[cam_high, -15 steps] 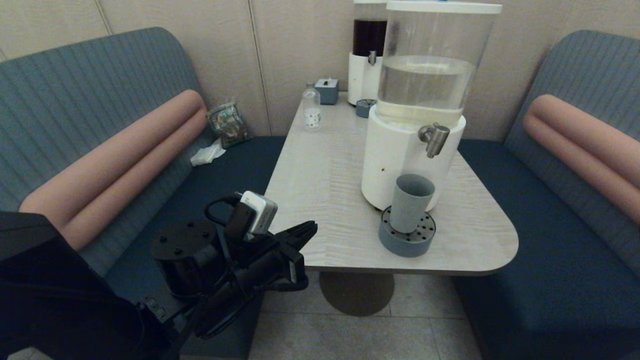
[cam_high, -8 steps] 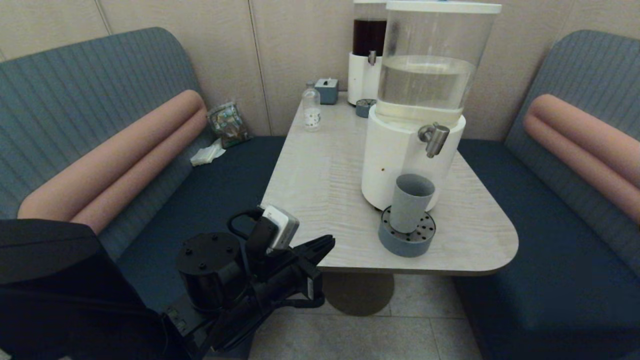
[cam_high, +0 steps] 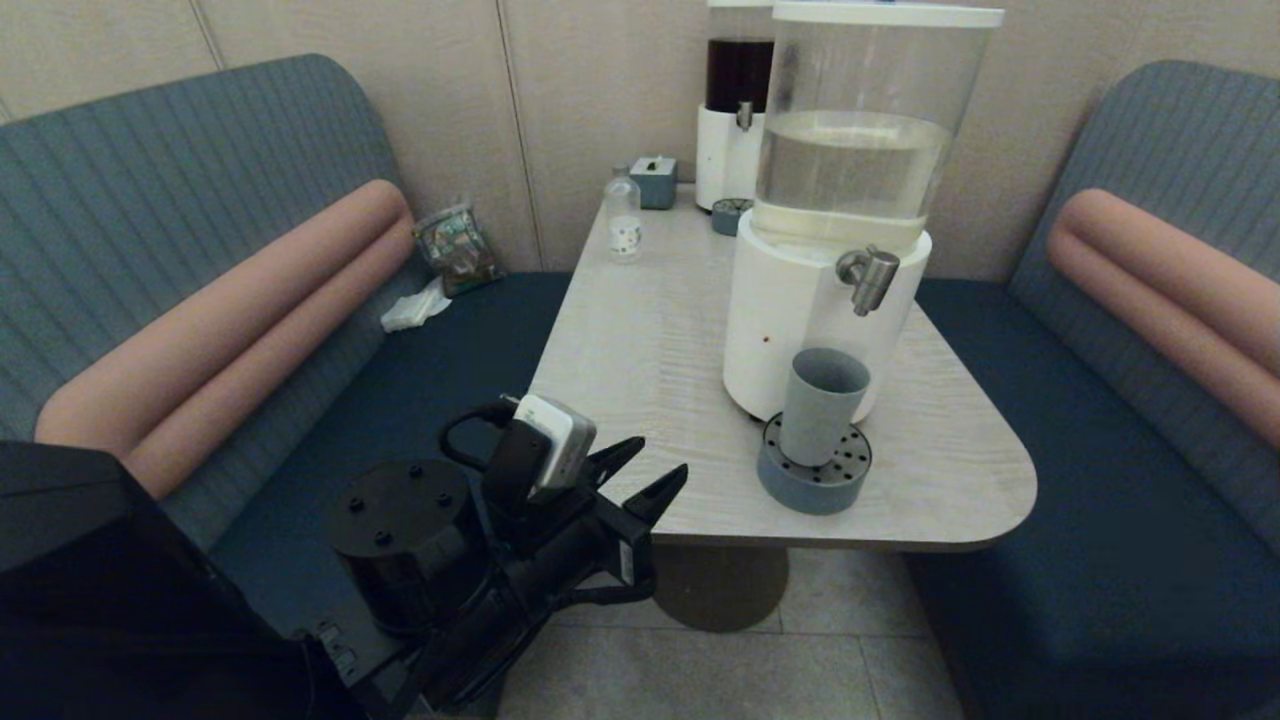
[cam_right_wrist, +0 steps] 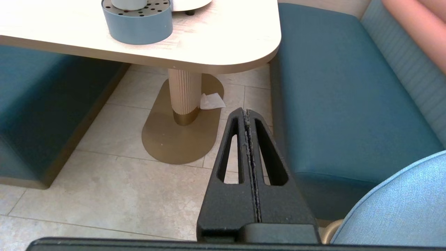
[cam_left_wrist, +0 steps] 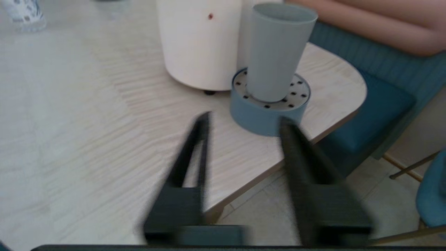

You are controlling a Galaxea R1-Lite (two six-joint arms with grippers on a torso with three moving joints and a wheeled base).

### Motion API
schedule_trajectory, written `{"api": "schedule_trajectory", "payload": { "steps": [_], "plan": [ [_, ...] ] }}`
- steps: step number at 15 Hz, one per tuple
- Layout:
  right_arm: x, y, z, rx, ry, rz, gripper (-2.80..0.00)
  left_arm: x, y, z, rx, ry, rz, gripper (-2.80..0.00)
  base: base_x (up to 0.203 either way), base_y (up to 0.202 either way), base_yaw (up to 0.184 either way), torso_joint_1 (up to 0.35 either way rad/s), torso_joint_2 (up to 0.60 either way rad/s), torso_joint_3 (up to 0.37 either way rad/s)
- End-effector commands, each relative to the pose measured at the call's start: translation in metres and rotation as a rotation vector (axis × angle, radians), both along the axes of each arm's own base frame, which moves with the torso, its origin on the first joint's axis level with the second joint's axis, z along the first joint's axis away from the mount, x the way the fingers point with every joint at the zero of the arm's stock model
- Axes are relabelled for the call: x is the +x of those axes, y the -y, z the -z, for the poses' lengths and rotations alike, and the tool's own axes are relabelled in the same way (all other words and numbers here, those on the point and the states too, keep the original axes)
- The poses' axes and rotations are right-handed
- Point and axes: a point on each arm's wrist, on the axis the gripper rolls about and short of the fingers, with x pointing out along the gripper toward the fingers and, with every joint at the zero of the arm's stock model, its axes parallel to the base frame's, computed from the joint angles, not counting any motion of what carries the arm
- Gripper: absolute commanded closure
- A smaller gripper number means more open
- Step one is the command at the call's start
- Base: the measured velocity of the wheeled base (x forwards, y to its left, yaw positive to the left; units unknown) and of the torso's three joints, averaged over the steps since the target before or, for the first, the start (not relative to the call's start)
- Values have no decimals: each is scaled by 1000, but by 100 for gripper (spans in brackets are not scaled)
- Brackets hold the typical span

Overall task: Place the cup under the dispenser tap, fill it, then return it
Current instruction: Place the cup next to the water dispenser

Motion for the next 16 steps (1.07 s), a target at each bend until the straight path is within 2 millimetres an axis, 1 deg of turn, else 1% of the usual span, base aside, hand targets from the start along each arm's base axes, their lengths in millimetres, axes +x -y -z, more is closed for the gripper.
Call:
{"api": "schedule_trajectory", "payload": {
  "steps": [1, 3, 5, 8, 10, 12, 14, 16],
  "plan": [
    [0, 0, 0, -1, 0, 0, 0, -2, 3, -6, -18, 23, 12, -280, 0, 0, 0, 0, 0, 0],
    [0, 0, 0, -1, 0, 0, 0, 1, 9, -4, -18, 23, 21, -280, 0, 0, 0, 0, 0, 0],
    [0, 0, 0, -1, 0, 0, 0, -2, 15, -1, -13, 17, 41, -280, 0, 0, 0, 0, 0, 0],
    [0, 0, 0, -1, 1, -1, 0, 1, 24, -1, -11, 38, 60, -280, 0, 0, 0, 0, 0, 0],
    [0, 0, 0, -1, 0, 0, 0, 0, 30, 6, 7, 28, 95, -280, 0, 0, 0, 0, 0, 0],
    [0, 0, 0, -1, 0, 0, 0, -3, 35, 7, 8, 27, 114, -280, 0, 0, 0, 0, 0, 0],
    [0, 0, 0, -1, -1, 0, 0, -12, 42, 8, 13, 22, 145, -280, 0, 0, 0, 0, 0, 0],
    [0, 0, 0, -1, 0, -1, 0, -10, 48, 14, 23, 16, 153, -280, 0, 0, 0, 0, 0, 0]
  ]
}}
